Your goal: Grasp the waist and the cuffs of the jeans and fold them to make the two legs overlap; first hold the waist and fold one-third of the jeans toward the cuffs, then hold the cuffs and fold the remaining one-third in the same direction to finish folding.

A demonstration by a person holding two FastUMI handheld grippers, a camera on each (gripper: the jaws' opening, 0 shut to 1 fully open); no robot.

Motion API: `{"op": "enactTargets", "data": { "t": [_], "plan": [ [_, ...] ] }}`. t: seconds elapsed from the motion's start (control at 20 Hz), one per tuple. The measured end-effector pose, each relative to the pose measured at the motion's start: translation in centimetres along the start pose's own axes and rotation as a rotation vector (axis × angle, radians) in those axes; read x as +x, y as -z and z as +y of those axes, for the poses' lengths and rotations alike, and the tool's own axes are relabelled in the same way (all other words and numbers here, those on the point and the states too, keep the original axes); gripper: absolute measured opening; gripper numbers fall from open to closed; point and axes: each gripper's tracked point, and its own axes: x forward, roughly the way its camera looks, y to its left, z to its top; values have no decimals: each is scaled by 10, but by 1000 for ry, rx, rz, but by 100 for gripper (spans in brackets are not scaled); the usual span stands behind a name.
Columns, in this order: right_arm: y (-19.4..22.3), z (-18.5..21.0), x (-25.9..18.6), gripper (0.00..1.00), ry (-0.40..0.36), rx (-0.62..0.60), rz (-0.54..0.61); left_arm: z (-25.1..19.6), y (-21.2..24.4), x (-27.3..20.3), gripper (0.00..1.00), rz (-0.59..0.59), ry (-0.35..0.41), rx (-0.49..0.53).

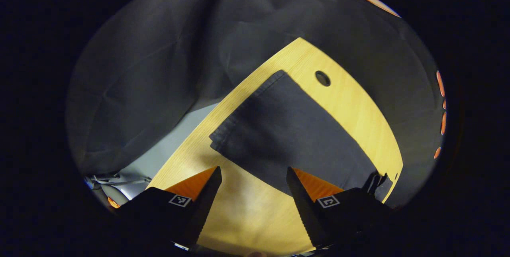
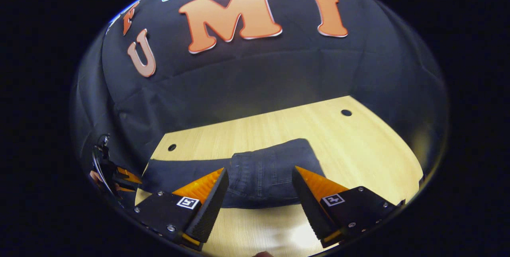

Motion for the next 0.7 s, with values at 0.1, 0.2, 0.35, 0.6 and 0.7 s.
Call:
{"op": "enactTargets", "data": {
  "t": [0.1,0.2,0.35,0.6,0.7],
  "plan": [
    [-1,-15,-17,96,39,22,-24,4,-6,23,98,44,-30,-18],
    [-2,-26,-28,96,73,42,-37,6,-17,38,99,56,-62,-23],
    [-4,-39,-39,96,108,47,-48,5,-19,56,98,80,-75,-59],
    [-16,-37,-42,96,102,26,-59,1,-22,64,97,50,-182,23],
    [-18,-32,-39,96,83,16,-54,-8,-27,64,99,12,-171,90]
  ]
}}
